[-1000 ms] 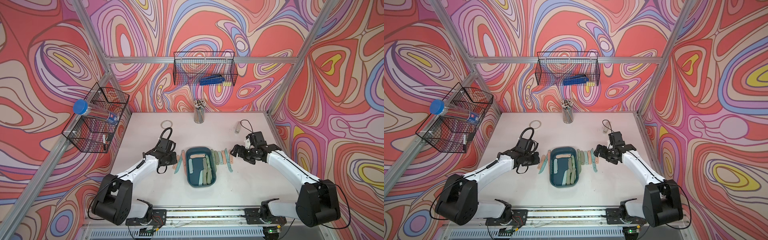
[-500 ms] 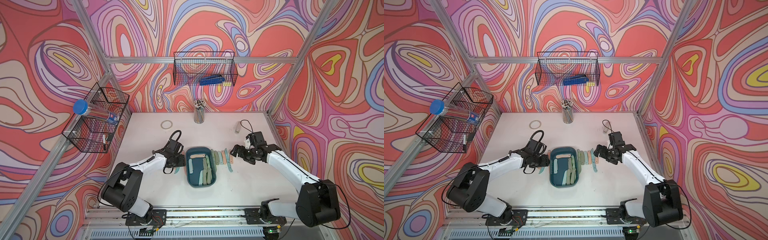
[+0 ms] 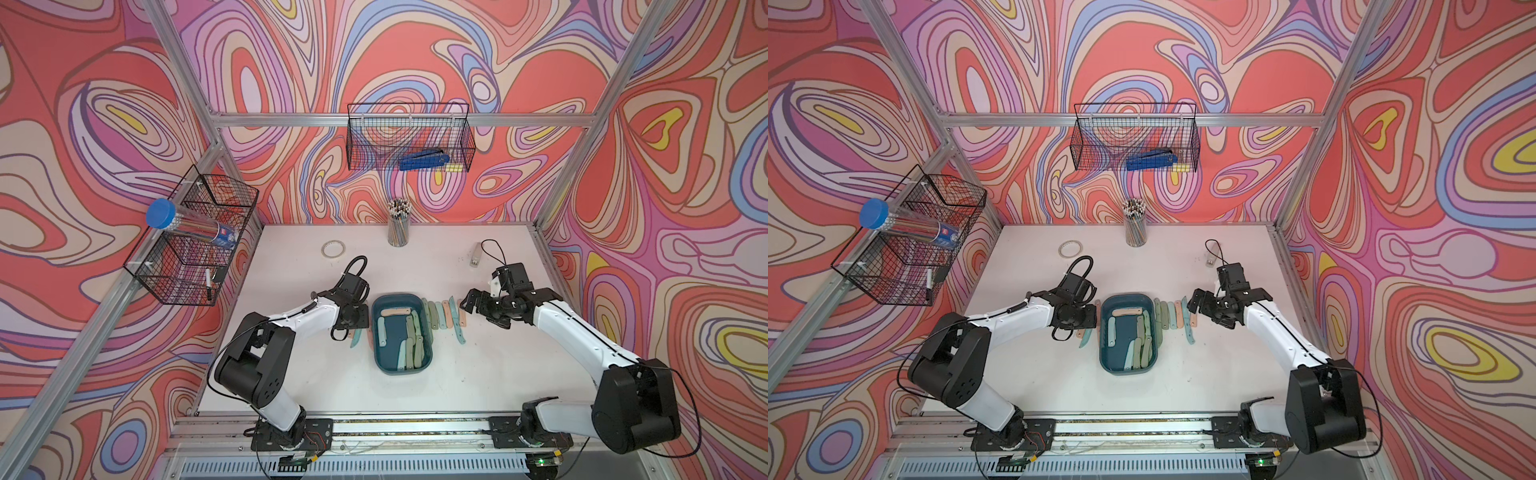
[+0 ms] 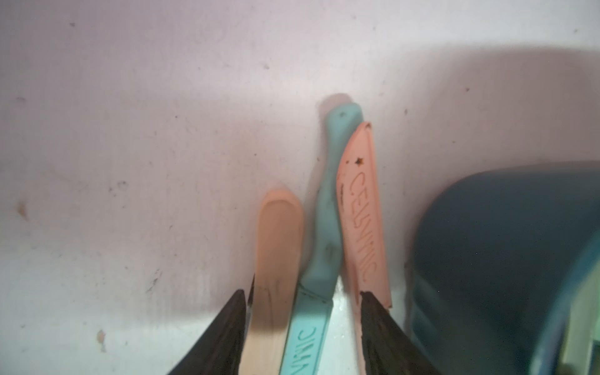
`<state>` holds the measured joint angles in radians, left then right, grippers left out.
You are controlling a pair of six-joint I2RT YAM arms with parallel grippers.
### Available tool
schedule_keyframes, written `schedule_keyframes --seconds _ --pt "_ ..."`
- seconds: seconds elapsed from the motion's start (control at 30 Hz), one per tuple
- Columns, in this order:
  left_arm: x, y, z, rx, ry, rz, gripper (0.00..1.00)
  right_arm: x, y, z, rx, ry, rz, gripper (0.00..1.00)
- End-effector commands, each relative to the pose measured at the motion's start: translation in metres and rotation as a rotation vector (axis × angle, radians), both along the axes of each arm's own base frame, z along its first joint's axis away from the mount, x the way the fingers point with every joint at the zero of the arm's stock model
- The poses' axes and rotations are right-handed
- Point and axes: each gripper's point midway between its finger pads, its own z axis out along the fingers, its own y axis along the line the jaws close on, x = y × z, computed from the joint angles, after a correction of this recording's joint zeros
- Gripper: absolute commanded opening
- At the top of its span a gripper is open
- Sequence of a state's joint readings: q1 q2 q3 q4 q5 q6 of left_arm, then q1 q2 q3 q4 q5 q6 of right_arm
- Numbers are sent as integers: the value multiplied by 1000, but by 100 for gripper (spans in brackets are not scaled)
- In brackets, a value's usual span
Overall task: Take the fruit knife out of the storage box
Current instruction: Place the fruit knife at the center of the board, then pick up the fruit knife from the storage box.
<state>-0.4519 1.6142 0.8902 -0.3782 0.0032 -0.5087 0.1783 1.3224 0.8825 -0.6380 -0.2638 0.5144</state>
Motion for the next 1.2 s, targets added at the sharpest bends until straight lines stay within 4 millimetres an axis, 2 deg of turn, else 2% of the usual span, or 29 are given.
schedule_keyframes --seconds 0.0,0.13,0.27,0.37,0.47,0.57,0.73,0.87,1.03,1.07,1.17 --pt "-3 8 21 22 -41 4 60 5 7 8 17 -41 18 98" --pt "0 3 78 -50 -169 -10 73 9 19 22 26 -110 65 98" --pt "-4 9 137 -78 -282 -15 79 12 53 51 12 -209 167 97" --pt "-14 8 163 -108 -326 -59 89 6 92 68 0 -245 278 96" --pt "-27 5 175 -141 -344 -118 96 -8 127 70 -30 -200 375 91" --pt "-43 1 185 -190 -377 -178 100 -30 156 56 -100 -79 450 88" --pt "-62 10 199 -193 -461 -214 100 -73 199 33 -163 69 525 81" --pt "-77 2 216 -267 -531 -286 100 -93 202 3 -282 174 490 70" --pt "-91 -11 230 -364 -573 -363 100 -103 201 -23 -283 247 438 55" --pt "-93 -13 230 -375 -570 -374 100 -106 201 -39 -298 288 436 54" --pt "-98 -20 230 -395 -560 -402 100 -108 203 -56 -303 317 433 54"
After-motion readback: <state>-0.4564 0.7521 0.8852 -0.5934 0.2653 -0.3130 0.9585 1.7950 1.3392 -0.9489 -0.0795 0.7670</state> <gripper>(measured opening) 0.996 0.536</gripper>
